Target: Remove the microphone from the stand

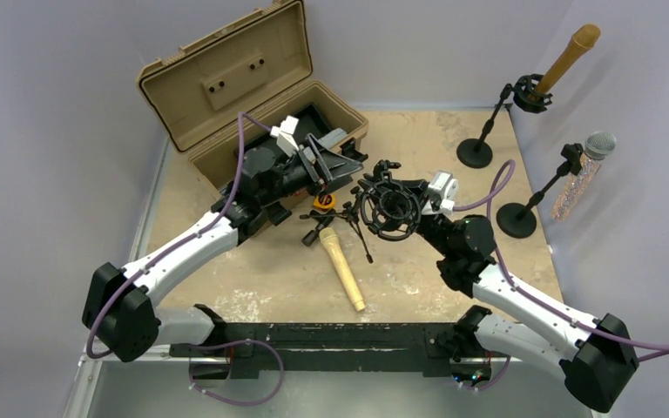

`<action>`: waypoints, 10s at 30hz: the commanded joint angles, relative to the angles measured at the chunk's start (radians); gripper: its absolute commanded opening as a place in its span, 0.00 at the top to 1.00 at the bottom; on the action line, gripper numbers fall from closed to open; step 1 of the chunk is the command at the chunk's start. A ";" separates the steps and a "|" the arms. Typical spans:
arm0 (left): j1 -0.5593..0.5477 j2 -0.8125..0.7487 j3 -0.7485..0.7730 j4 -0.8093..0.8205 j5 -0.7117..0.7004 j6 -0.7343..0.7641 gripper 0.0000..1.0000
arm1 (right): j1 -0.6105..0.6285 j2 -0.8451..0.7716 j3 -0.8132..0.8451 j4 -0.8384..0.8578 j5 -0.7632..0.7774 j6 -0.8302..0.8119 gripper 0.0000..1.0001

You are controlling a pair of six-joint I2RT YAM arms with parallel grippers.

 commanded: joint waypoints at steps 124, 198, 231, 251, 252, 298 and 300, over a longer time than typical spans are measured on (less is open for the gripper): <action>0.097 -0.400 0.054 -0.540 -0.508 0.749 0.06 | 0.091 -0.022 0.103 -0.749 0.612 0.682 0.10; -0.061 -0.433 0.071 -0.513 -0.278 0.873 0.00 | -0.774 0.617 0.916 -0.721 0.929 0.322 0.01; -0.109 -0.415 0.082 -0.540 -0.333 0.907 0.02 | -0.875 0.892 1.094 -0.403 1.096 0.075 0.10; -0.114 -0.404 0.075 -0.542 -0.356 0.923 0.02 | -0.871 0.861 0.913 -0.134 1.243 0.176 0.13; -0.113 -0.405 0.075 -0.542 -0.355 0.922 0.02 | -0.871 0.862 0.912 -0.139 1.239 0.180 0.12; -0.136 -0.387 0.075 -0.551 -0.388 0.945 0.02 | -0.765 1.193 1.327 -0.076 1.495 -0.061 0.04; -0.136 -0.382 0.074 -0.551 -0.388 0.945 0.02 | -0.765 1.198 1.323 -0.038 1.515 -0.108 0.04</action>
